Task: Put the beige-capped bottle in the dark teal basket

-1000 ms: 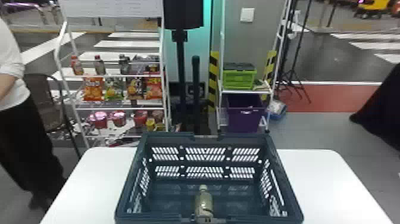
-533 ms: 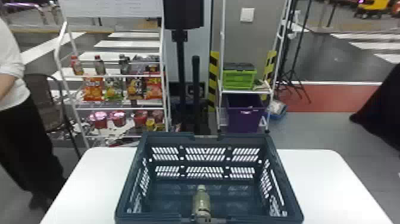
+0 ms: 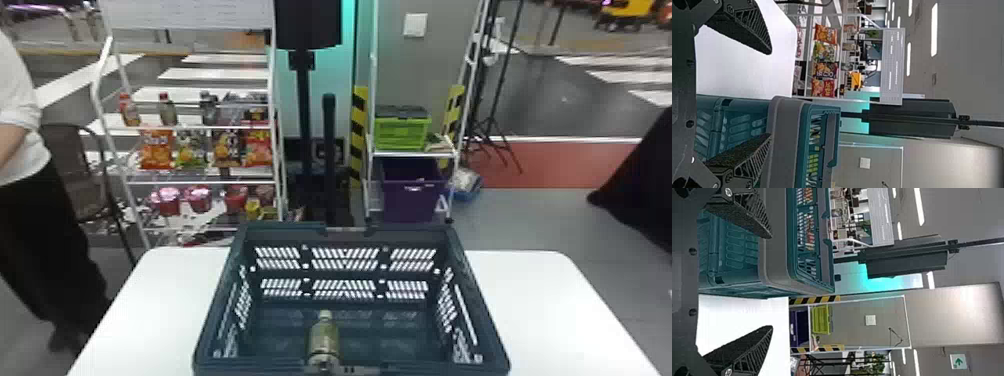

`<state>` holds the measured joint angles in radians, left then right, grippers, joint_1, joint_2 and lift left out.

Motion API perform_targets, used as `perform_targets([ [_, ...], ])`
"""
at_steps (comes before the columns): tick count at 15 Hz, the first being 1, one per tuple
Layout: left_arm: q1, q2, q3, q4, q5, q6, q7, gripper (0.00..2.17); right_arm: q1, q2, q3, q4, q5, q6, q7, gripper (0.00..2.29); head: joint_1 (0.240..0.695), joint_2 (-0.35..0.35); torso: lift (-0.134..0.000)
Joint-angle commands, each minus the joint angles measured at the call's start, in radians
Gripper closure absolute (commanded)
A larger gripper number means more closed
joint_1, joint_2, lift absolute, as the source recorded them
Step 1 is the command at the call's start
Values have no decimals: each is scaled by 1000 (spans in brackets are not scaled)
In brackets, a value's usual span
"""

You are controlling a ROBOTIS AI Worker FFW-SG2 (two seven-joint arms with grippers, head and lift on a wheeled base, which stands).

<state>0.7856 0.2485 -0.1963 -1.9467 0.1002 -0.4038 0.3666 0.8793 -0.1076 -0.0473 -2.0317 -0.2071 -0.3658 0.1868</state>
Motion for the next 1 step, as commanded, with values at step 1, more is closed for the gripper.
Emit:
perform_targets([
  [1,4,0,0,-1,-2,-2,0,140,3,0,0,1,0,0,3,66,499,0,0],
])
